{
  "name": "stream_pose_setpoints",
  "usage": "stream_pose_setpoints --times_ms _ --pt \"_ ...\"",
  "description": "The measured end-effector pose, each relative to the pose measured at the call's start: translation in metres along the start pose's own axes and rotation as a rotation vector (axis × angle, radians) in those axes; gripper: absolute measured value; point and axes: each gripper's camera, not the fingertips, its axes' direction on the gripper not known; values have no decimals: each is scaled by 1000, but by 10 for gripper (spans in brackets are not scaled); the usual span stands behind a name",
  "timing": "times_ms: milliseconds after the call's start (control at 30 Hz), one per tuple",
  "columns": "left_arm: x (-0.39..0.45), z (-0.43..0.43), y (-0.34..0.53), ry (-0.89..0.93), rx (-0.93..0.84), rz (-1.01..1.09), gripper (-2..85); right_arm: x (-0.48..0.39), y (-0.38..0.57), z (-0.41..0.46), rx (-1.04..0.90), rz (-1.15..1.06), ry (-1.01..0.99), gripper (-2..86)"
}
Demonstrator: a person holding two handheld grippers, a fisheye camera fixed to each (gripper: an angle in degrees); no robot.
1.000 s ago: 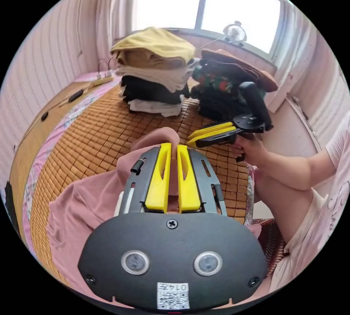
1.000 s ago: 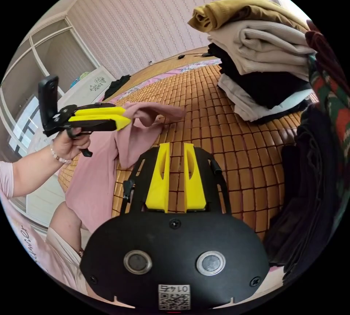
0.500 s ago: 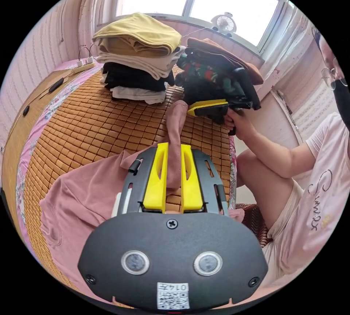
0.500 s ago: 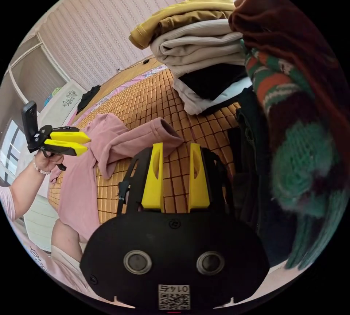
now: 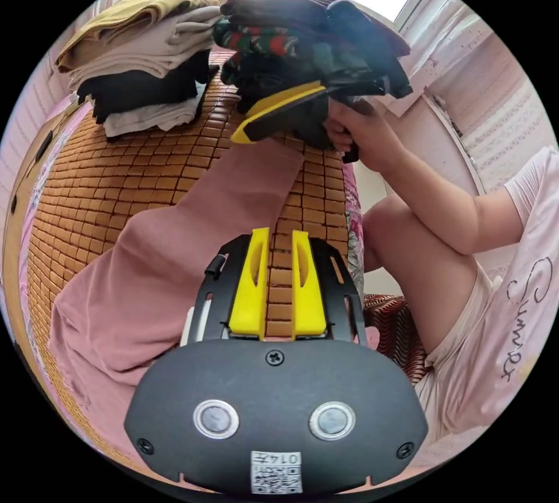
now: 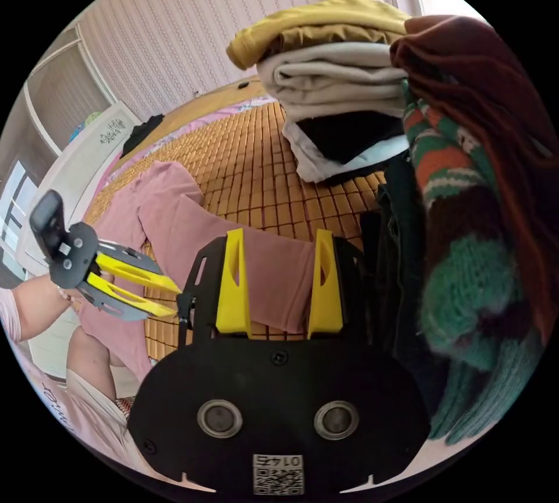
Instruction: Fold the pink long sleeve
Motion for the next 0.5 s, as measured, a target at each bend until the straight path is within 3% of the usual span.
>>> stream_pose_setpoints --times_ms 100,167,300,400,500 --pt "-41 -37 23 -193 84 -166 56 -14 -7 45 -199 -53 74 84" --pt "-71 -47 37 -264 85 -289 50 -28 -7 54 -196 -81 280 26" --pt "-124 -51 56 -151 114 -518 42 -29 -7 63 -178 -24 370 5" --pt "-139 -42 64 -251 13 -600 11 -24 -7 67 -164 50 319 -1" --pt "-144 -57 80 -219 98 -640 -4 -32 -7 76 -169 54 332 -3"
